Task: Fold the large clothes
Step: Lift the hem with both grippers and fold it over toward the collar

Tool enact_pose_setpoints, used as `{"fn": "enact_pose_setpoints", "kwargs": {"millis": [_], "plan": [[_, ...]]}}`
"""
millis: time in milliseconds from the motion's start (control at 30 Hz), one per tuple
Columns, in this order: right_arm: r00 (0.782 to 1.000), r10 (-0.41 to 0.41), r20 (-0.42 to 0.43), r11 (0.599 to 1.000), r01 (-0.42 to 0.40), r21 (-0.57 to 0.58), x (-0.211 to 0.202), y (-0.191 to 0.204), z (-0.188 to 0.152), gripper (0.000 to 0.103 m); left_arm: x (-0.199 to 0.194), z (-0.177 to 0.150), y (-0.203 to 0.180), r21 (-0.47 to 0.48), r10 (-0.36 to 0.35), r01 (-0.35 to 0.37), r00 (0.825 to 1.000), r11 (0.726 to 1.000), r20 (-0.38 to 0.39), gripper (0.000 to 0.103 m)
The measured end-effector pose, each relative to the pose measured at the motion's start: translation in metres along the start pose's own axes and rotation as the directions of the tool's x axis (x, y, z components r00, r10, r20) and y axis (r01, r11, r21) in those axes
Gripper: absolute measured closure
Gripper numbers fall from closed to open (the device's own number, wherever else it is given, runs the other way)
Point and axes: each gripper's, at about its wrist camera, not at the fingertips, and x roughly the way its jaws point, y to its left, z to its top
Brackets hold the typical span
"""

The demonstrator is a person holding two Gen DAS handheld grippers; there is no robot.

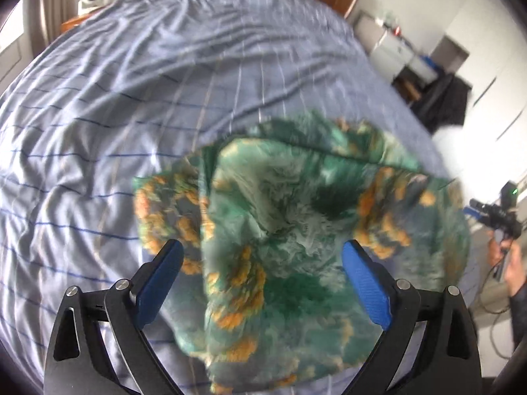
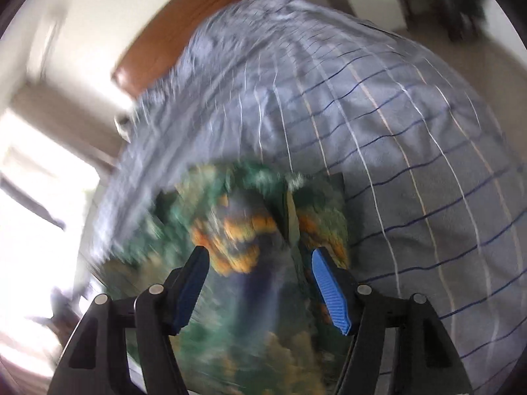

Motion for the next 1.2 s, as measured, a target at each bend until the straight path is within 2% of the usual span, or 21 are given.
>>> {"fn": "enact_pose_setpoints", "kwargs": {"millis": [67, 100, 167, 200, 233, 267, 300, 367, 433, 500, 567, 633, 733, 800, 833, 900, 1033, 1200], "plan": [[0.997, -0.081, -0.009, 0.994, 0.080, -0.076, 0.015, 0.010, -0.006, 0.036, 0.020, 0.005, -0.008, 0.010, 0.033, -0.033, 0.999, 0.999, -0.008, 0.010], [0.993, -0.119, -0.007, 0.988, 0.118, -0.105, 0.024, 0.016, -0.007, 0.036, 0.026, 0.006, -0.010, 0.012, 0.050, -0.050, 0.999, 0.999, -0.011, 0.018], [0.987, -0.161, -0.010, 0.979, 0.158, -0.130, 0.036, 0.022, -0.010, 0.037, 0.038, 0.009, -0.015, 0.011, 0.095, -0.095, 0.995, 0.995, -0.018, 0.051], [0.983, -0.185, -0.005, 0.972, 0.182, -0.151, 0.040, 0.027, -0.012, 0.039, 0.041, 0.010, -0.014, 0.010, 0.129, -0.129, 0.991, 0.992, -0.020, 0.088], [0.976, -0.217, 0.015, 0.959, 0.216, -0.184, 0.040, 0.035, -0.014, 0.055, 0.041, 0.010, -0.013, 0.002, 0.150, -0.150, 0.988, 0.989, -0.018, 0.090], [0.965, -0.259, 0.037, 0.938, 0.261, -0.230, 0.038, 0.043, -0.016, 0.076, 0.037, 0.009, -0.012, -0.008, 0.146, -0.146, 0.989, 0.989, -0.004, 0.091], [0.954, -0.293, 0.058, 0.917, 0.298, -0.267, 0.036, 0.050, -0.018, 0.081, 0.033, 0.008, -0.011, -0.009, 0.154, -0.154, 0.988, 0.988, 0.006, 0.093], [0.930, -0.343, 0.128, 0.868, 0.366, -0.334, 0.025, 0.067, -0.023, 0.086, 0.019, 0.010, -0.013, -0.011, 0.176, -0.176, 0.984, 0.984, 0.038, 0.094], [0.907, -0.361, 0.219, 0.823, 0.420, -0.383, 0.012, 0.082, -0.021, 0.087, 0.004, 0.018, -0.013, -0.023, 0.199, -0.197, 0.977, 0.980, 0.083, 0.094], [0.882, -0.361, 0.302, 0.793, 0.461, -0.398, -0.001, 0.098, -0.012, 0.088, -0.011, 0.032, -0.013, -0.047, 0.221, -0.216, 0.966, 0.975, 0.137, 0.094], [0.859, -0.351, 0.374, 0.787, 0.487, -0.379, -0.010, 0.111, 0.007, 0.088, -0.025, 0.048, -0.014, -0.075, 0.235, -0.224, 0.953, 0.972, 0.193, 0.094], [0.837, -0.337, 0.430, 0.782, 0.504, -0.367, -0.016, 0.122, 0.020, 0.088, -0.033, 0.062, -0.017, -0.091, 0.270, -0.255, 0.929, 0.963, 0.253, 0.094], [0.775, -0.337, 0.534, 0.731, 0.573, -0.370, -0.012, 0.141, 0.038, 0.088, -0.028, 0.077, -0.019, -0.116, 0.315, -0.293, 0.893, 0.949, 0.320, 0.094], [0.753, -0.348, 0.559, 0.710, 0.600, -0.367, -0.002, 0.143, 0.046, 0.088, -0.011, 0.081, -0.017, -0.123, 0.355, -0.333, 0.874, 0.935, 0.333, 0.094], [0.752, -0.361, 0.552, 0.707, 0.607, -0.364, 0.008, 0.140, 0.049, 0.088, 0.006, 0.080, -0.014, -0.120, 0.383, -0.365, 0.864, 0.923, 0.325, 0.094], [0.757, -0.396, 0.520, 0.699, 0.616, -0.364, 0.033, 0.129, 0.053, 0.088, 0.037, 0.074, -0.008, -0.113, 0.418, -0.404, 0.860, 0.908, 0.292, 0.094], [0.781, -0.454, 0.429, 0.693, 0.612, -0.381, 0.090, 0.092, 0.042, 0.088, 0.091, 0.042, 0.013, -0.117, 0.436, -0.420, 0.869, 0.900, 0.233, 0.093], [0.823, -0.445, 0.353, 0.747, 0.559, -0.360, 0.132, 0.059, 0.024, 0.088, 0.105, 0.030, 0.022, -0.145, 0.413, -0.388, 0.872, 0.910, 0.264, 0.091]]}}
